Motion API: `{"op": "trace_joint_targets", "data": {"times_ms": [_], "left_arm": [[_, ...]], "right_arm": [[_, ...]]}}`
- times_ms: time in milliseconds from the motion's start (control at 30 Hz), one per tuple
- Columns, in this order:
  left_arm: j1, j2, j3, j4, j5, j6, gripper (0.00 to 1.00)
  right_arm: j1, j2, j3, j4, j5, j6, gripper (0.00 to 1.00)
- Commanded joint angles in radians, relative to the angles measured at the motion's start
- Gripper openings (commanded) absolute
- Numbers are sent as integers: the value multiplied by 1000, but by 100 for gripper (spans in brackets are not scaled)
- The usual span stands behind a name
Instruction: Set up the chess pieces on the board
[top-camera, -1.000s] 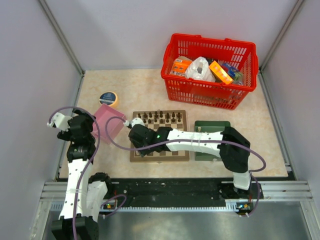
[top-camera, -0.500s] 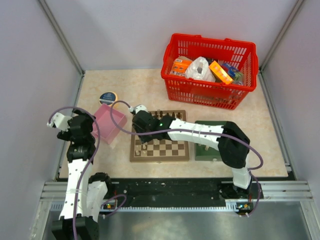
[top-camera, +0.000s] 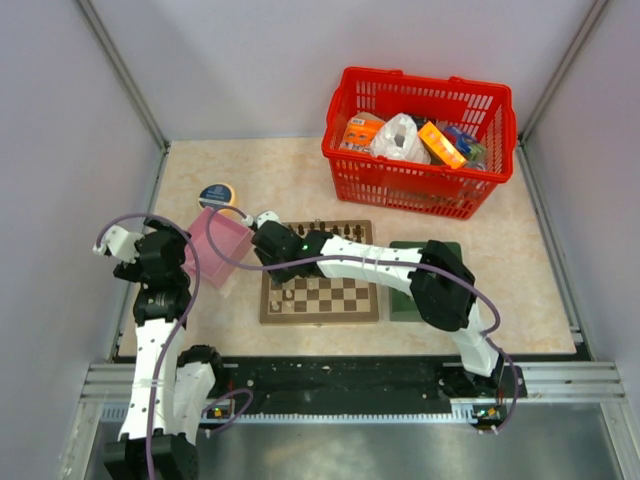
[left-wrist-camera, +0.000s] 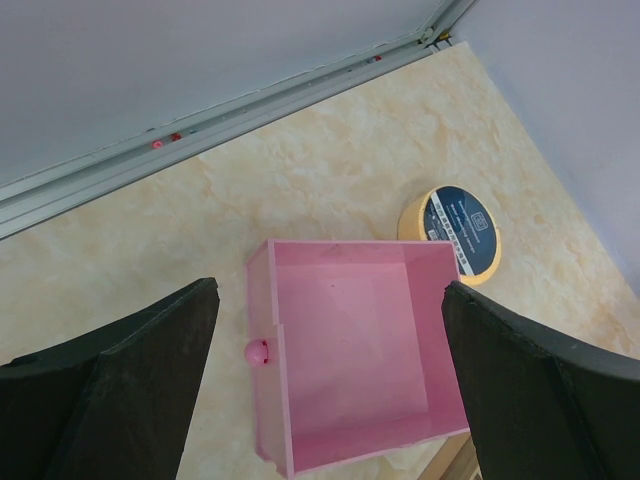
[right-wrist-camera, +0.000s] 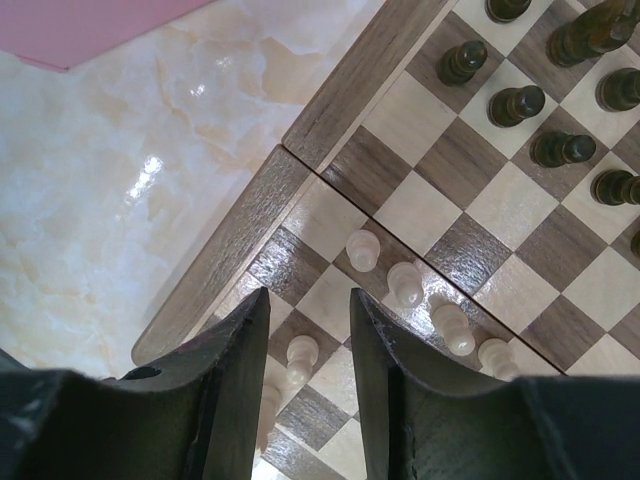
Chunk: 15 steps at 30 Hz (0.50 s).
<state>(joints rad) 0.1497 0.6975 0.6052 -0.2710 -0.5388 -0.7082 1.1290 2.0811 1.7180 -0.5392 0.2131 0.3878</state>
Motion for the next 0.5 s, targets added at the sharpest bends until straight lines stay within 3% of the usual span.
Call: {"op": "trace_joint_targets", "data": {"times_ms": [0, 267, 467], "left_arm": [[7, -16, -7, 24, -3, 7, 99], [7, -12, -10, 32, -1, 7, 99], [8, -13, -9, 29, -6, 9, 99]], "right_arm": [[-5, 30, 75, -18, 32, -23, 37], [-8, -58, 43, -19, 51, -18, 35], [-6, -213, -98, -2, 100, 11, 35]]}}
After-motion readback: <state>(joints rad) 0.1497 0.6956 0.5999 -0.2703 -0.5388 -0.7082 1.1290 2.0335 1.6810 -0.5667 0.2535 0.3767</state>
